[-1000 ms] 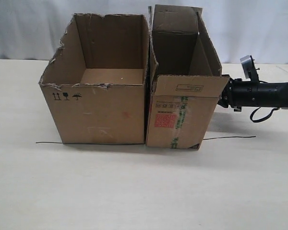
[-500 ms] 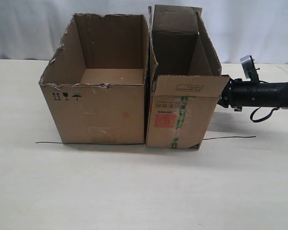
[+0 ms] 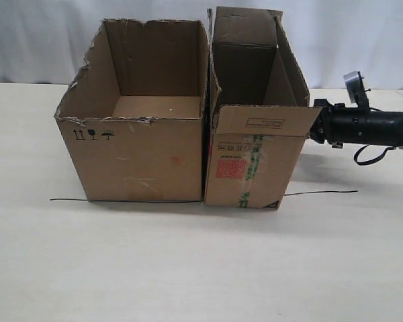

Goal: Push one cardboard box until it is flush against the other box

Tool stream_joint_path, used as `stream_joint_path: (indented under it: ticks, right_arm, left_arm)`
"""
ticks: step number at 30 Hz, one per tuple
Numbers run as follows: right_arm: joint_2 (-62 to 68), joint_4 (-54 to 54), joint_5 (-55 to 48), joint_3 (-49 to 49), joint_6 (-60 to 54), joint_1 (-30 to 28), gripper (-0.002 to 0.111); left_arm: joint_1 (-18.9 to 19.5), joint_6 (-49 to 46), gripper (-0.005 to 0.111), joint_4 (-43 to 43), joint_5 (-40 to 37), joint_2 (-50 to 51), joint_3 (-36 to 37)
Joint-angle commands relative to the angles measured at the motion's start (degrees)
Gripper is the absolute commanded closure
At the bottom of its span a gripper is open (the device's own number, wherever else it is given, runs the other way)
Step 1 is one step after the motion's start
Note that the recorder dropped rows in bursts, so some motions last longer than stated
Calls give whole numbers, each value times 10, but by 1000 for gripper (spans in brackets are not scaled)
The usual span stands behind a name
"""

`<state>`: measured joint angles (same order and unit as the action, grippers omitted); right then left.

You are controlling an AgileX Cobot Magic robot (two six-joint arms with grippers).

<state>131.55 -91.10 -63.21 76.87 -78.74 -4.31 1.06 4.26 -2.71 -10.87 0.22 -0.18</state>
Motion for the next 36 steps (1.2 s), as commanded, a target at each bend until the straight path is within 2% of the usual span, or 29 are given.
stream_joint_path:
  ticks: [1, 7, 14, 16, 21, 26, 36]
  right_arm:
    - [-59, -10, -40, -30, -25, -47, 103]
    - [-191, -88, -10, -170, -139, -76, 103]
    - [-420, -88, 216, -335, -230, -34, 103]
    - [-487, -88, 248, -370, -233, -22, 103]
    - [-665, -88, 261, -454, -228, -8, 103]
    - [-810, -88, 334, -514, -194, -8, 103]
    - [-942, -88, 283, -580, -160, -8, 103]
  left_arm:
    - [-5, 1, 107, 2, 1, -2, 2]
    - [-5, 1, 107, 3, 3, -2, 2]
    - [-5, 1, 107, 3, 5, -2, 2]
    - [-5, 1, 107, 3, 5, -2, 2]
    - [-5, 1, 107, 3, 5, -2, 2]
    - [-5, 1, 107, 3, 5, -2, 2]
    - [-5, 1, 107, 3, 5, -2, 2]
